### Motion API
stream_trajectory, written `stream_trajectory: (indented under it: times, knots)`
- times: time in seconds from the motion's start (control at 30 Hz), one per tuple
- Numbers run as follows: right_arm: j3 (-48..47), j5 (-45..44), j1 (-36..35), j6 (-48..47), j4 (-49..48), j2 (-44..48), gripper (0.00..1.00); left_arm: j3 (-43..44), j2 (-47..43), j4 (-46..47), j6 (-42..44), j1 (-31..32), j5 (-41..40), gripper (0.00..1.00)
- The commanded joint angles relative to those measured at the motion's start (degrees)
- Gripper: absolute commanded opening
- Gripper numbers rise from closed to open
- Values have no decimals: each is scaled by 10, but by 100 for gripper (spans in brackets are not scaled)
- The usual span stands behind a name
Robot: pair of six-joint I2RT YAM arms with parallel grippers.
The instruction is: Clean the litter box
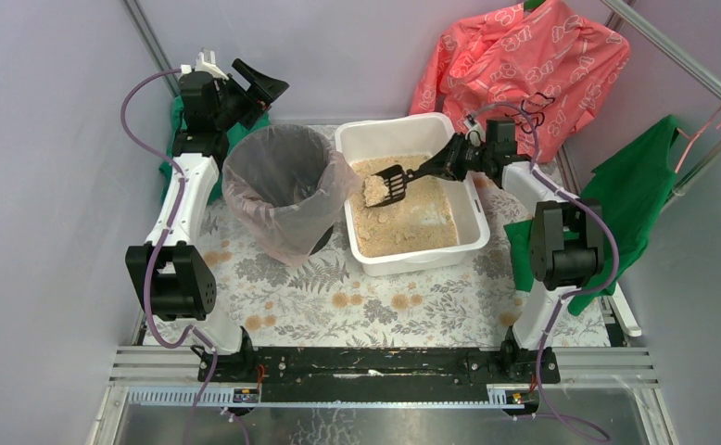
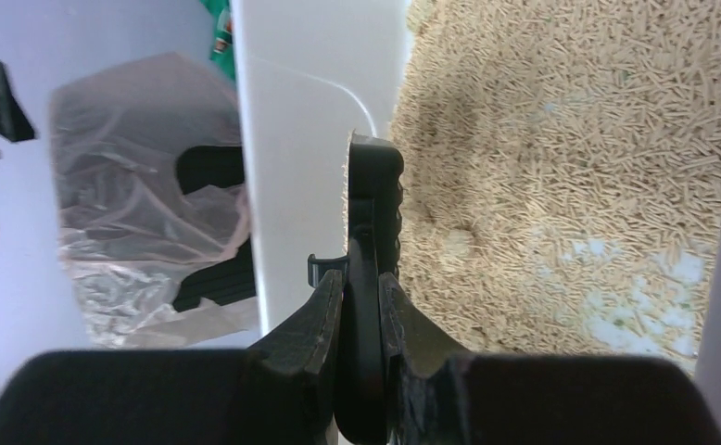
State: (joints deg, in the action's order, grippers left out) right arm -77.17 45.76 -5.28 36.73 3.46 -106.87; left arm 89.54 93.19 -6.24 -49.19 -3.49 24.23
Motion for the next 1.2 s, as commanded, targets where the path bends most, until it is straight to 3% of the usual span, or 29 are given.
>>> stream_trajectory:
  times: [0.0,0.27,0.4,0.53,0.67,0.77,0.93,1.07,1.17]
  knots:
    - [15,71,30,86,-134,48,0,-5,-11,27,7,-7,7,91]
    - [100,108,107,157,-274,81,0,9,-12,23,6,-8,12,91]
    - [105,120,86,176,-309,63,0,12,-12,22,4,-8,11,91]
    - [80,123,89,122,-240,69,0,15,-11,26,-3,-8,13,91]
    - [85,121,116,122,-239,78,0,11,-15,26,1,-8,8,92]
    - [55,127,105,63,-170,73,0,7,-16,32,-5,-8,10,92]
    - [103,132,156,138,-269,87,0,2,-22,27,1,-8,7,91]
    - [93,145,86,119,-251,71,0,-2,-16,38,-12,-7,16,91]
    - [117,149,101,139,-284,80,0,3,-16,38,-12,-7,17,91]
